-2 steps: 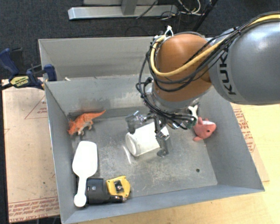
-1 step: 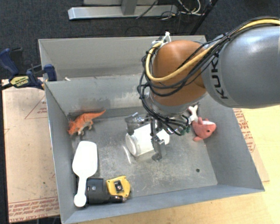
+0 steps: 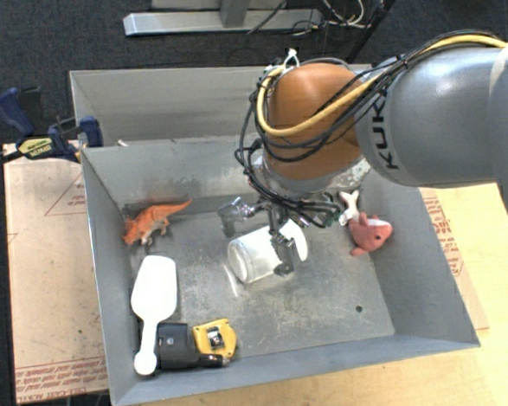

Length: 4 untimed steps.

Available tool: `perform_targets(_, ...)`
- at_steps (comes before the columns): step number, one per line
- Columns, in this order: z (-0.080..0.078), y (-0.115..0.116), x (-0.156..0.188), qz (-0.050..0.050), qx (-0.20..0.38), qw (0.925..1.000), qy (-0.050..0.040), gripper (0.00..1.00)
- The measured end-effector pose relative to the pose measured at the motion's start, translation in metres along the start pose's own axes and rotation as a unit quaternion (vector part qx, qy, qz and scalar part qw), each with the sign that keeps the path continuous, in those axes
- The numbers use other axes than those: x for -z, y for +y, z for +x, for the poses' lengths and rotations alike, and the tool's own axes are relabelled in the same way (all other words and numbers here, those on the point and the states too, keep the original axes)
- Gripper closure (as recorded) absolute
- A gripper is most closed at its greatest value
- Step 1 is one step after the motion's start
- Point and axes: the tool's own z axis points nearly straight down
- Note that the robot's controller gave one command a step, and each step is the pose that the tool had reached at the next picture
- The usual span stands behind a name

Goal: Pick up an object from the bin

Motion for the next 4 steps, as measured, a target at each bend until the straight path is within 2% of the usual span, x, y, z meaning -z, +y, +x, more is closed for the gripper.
perform_targets(1,0.011,-0.015,-0.009,-0.001,0.063,0.998,0.0006,0.0)
perform_targets(2,0.027,-0.018,-0.014,-0.001,-0.077,0.997,0.0,0.0)
perform_targets(3,0.029,-0.025,-0.024,-0.001,-0.134,0.991,-0.0001,0.0)
perform_targets(4,0.008,-0.028,-0.059,-0.001,-0.208,0.9781,-0.0019,1.0)
